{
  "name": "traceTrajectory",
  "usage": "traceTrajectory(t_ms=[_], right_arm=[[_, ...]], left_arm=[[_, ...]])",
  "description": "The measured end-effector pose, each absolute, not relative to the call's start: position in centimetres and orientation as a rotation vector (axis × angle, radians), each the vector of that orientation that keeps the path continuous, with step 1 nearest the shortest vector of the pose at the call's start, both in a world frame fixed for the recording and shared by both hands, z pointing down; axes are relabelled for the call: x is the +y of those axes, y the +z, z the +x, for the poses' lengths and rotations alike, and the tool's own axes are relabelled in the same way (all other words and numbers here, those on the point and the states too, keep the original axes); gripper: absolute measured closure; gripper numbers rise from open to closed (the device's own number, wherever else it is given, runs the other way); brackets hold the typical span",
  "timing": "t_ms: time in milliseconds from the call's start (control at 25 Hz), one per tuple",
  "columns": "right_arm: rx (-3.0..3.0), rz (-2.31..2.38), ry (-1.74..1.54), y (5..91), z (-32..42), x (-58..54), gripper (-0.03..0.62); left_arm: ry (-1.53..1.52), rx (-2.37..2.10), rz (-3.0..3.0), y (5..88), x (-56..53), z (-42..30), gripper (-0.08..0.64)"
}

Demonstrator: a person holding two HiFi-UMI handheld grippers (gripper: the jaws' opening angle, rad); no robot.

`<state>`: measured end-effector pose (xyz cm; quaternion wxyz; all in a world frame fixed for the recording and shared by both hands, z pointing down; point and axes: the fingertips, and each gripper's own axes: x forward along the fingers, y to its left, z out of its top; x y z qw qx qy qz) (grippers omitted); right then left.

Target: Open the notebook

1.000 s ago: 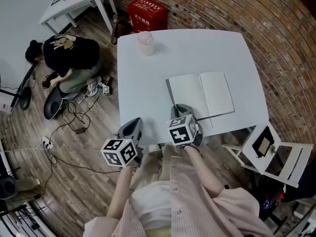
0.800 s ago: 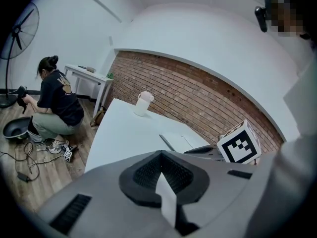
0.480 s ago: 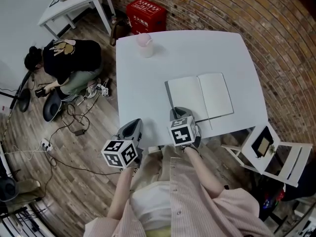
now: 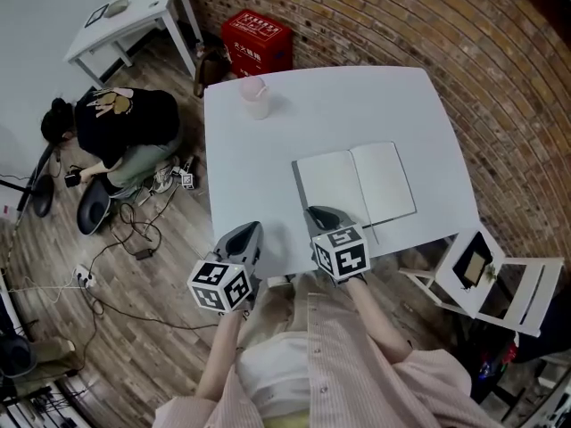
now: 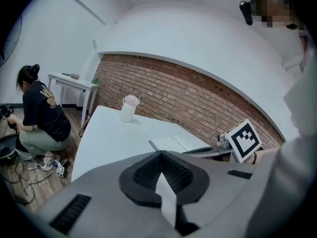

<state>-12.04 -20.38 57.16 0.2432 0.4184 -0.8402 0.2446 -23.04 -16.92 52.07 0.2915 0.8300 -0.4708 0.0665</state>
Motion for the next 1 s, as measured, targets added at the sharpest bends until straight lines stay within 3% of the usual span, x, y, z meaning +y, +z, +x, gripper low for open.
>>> traceTrajectory(t_ms=[240,1000], right_arm=[[-2.438,1.164,0.655,54.4,-11.3,-21.0,0.588],[-2.757,1.349,0.546,44.2,-7.7,-24.1,0.588]], left_arm=[[0.176,-1.285,2.332,49.9,-17.9,-22.4,0.568],[0.103,-1.508,2.444,43.0,-21.1,-24.3,0.568]])
